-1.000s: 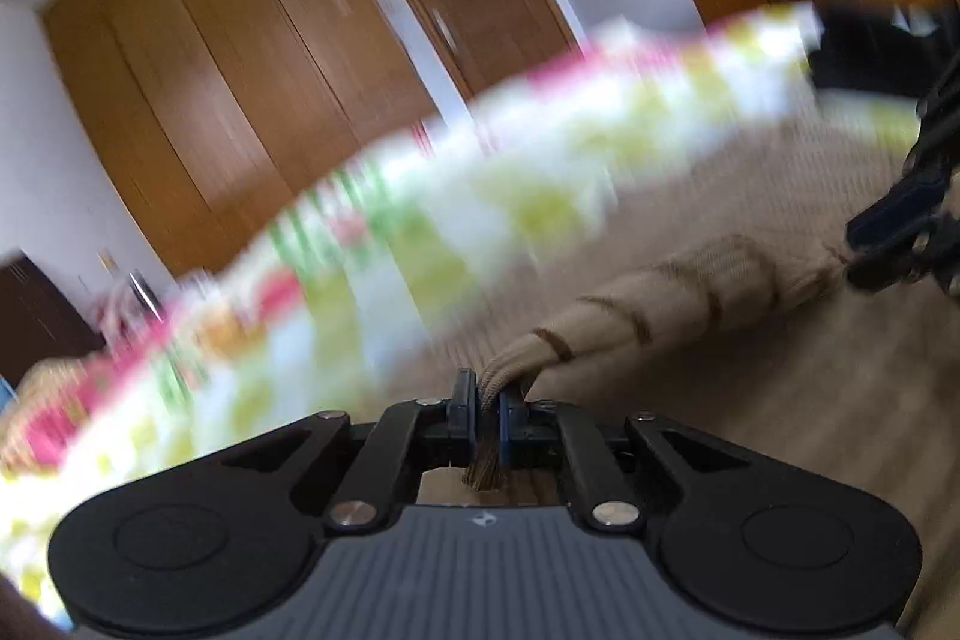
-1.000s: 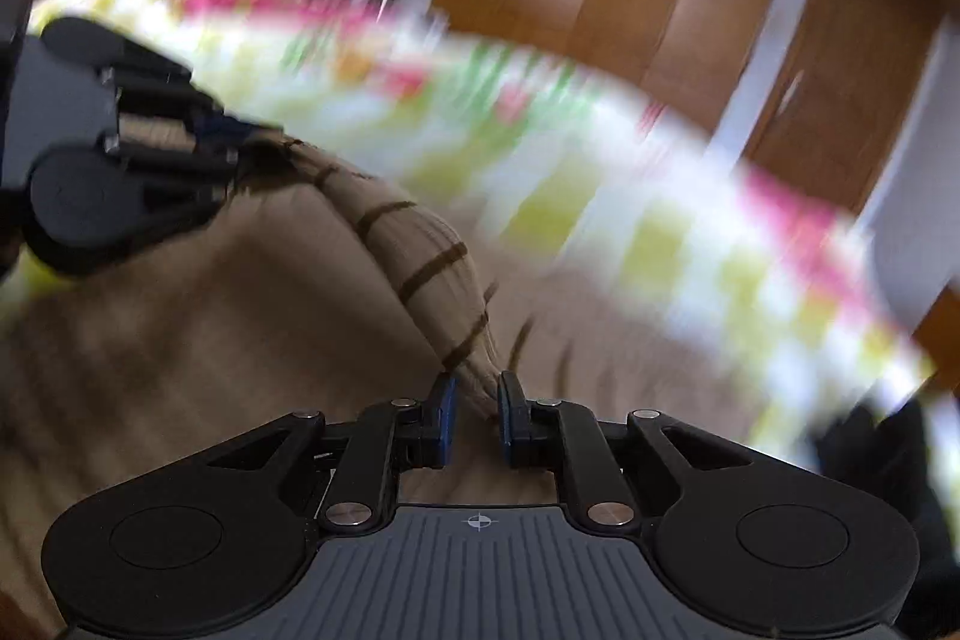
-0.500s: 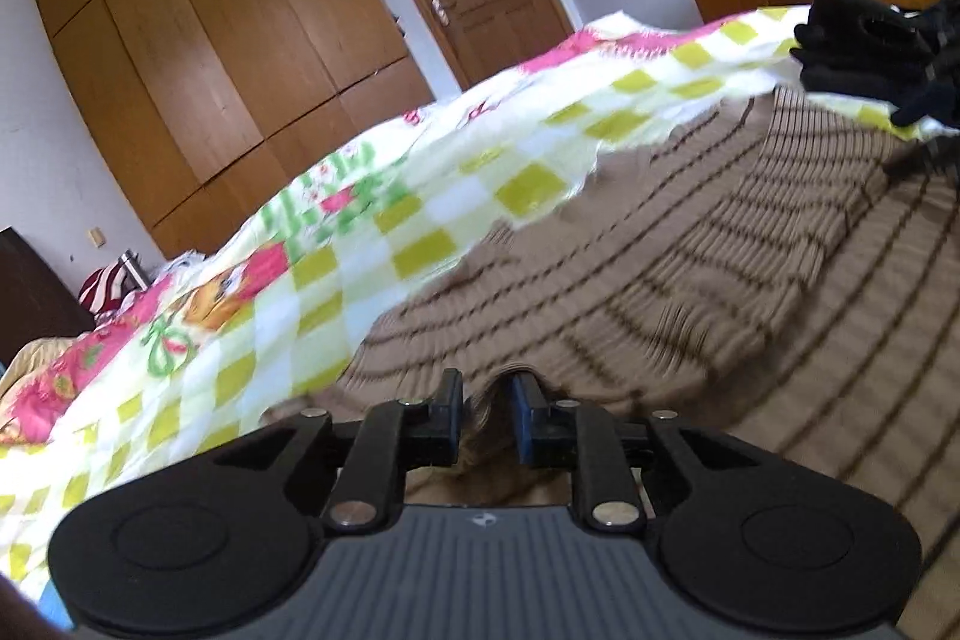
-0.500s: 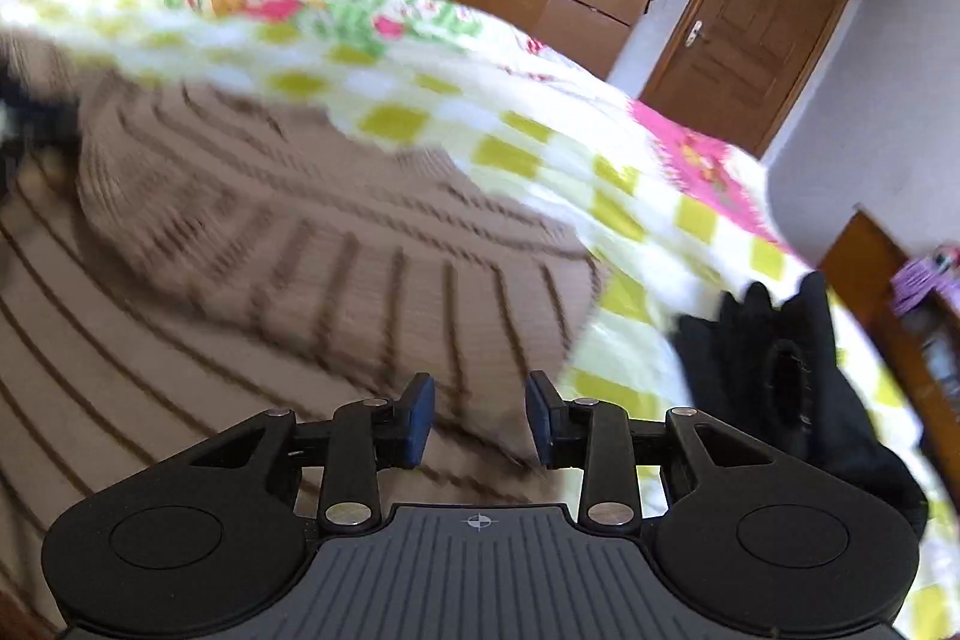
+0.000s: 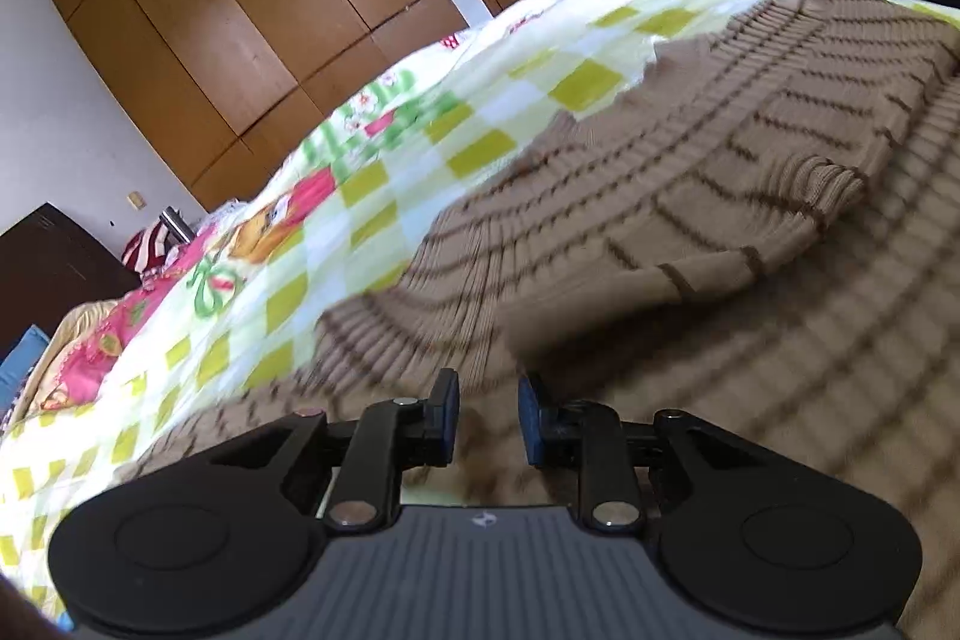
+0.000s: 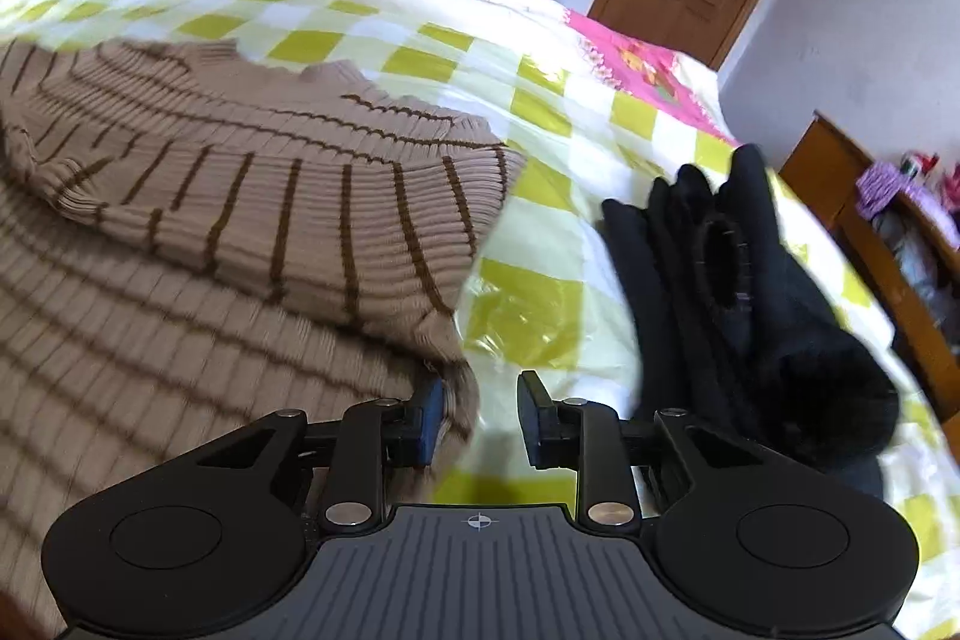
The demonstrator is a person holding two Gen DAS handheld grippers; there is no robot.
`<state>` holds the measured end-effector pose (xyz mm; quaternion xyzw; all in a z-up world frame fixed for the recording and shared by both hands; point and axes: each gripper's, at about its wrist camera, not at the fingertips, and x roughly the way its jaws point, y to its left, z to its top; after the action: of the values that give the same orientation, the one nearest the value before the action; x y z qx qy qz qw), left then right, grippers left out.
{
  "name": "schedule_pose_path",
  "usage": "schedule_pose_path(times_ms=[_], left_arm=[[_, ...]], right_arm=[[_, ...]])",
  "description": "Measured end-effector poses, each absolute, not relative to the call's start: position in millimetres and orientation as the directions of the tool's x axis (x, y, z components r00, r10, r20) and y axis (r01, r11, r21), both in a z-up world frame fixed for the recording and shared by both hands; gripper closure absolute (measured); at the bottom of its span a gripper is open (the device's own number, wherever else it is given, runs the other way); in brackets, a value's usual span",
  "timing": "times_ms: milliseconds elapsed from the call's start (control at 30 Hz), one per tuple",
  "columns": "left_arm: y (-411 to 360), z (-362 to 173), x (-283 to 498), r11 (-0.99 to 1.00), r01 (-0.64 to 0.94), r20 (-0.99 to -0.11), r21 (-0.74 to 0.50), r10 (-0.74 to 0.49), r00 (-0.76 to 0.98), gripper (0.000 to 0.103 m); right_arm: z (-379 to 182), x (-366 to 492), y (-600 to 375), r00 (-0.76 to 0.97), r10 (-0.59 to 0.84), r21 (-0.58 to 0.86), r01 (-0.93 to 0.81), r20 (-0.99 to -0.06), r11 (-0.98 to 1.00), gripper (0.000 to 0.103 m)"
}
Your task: Fold small clothes
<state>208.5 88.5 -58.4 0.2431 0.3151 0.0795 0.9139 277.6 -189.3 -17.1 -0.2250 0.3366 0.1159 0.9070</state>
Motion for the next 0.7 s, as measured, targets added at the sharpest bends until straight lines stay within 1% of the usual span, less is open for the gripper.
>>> schedule_pose_path(times_ms=[67,100,133,167,200,233,300,367,467,567,633,700], left_arm=[[97,-50,194,0.882,0.008,-0.554,0.471,0.289,0.781,0.064],[99,-45,187,0.885,0.004,-0.552,0.466,0.288,0.782,0.064],[102,-38,183,0.891,-0.003,-0.55,0.455,0.284,0.785,0.062],[105,-28,182,0.908,-0.006,-0.554,0.42,0.261,0.791,0.061],[107,-19,184,0.927,-0.001,-0.559,0.376,0.228,0.798,0.059],[108,-12,189,0.942,0.007,-0.559,0.336,0.194,0.806,0.055],[106,-4,207,0.957,0.034,-0.561,0.29,0.141,0.816,0.049],[105,-8,231,0.961,0.075,-0.564,0.268,0.093,0.82,0.048],[100,-25,263,0.951,0.165,-0.618,0.263,0.035,0.785,0.048],[98,-41,280,0.928,0.253,-0.663,0.275,-0.007,0.748,0.048],[102,-44,282,0.921,0.279,-0.671,0.272,-0.026,0.741,0.044],[112,-38,279,0.93,0.271,-0.673,0.249,-0.035,0.739,0.043]], right_arm=[[0,266,-192,0.761,0.091,-0.319,-0.373,-0.642,0.871,0.076],[8,265,-191,0.769,0.116,-0.313,-0.387,-0.629,0.867,0.074],[14,267,-187,0.772,0.15,-0.301,-0.408,-0.617,0.862,0.07],[18,272,-180,0.767,0.196,-0.281,-0.442,-0.611,0.852,0.068],[21,278,-173,0.753,0.244,-0.261,-0.483,-0.611,0.836,0.065],[21,288,-161,0.732,0.296,-0.242,-0.532,-0.614,0.812,0.065],[15,308,-139,0.697,0.363,-0.248,-0.611,-0.619,0.752,0.065],[5,328,-124,0.665,0.387,-0.276,-0.667,-0.638,0.692,0.065],[-8,355,-120,0.633,0.368,-0.316,-0.707,-0.682,0.632,0.065],[-12,380,-123,0.562,0.371,-0.301,-0.769,-0.739,0.564,0.064],[-15,387,-122,0.531,0.363,-0.31,-0.799,-0.766,0.516,0.056],[-14,388,-118,0.525,0.364,-0.32,-0.81,-0.769,0.491,0.054]])
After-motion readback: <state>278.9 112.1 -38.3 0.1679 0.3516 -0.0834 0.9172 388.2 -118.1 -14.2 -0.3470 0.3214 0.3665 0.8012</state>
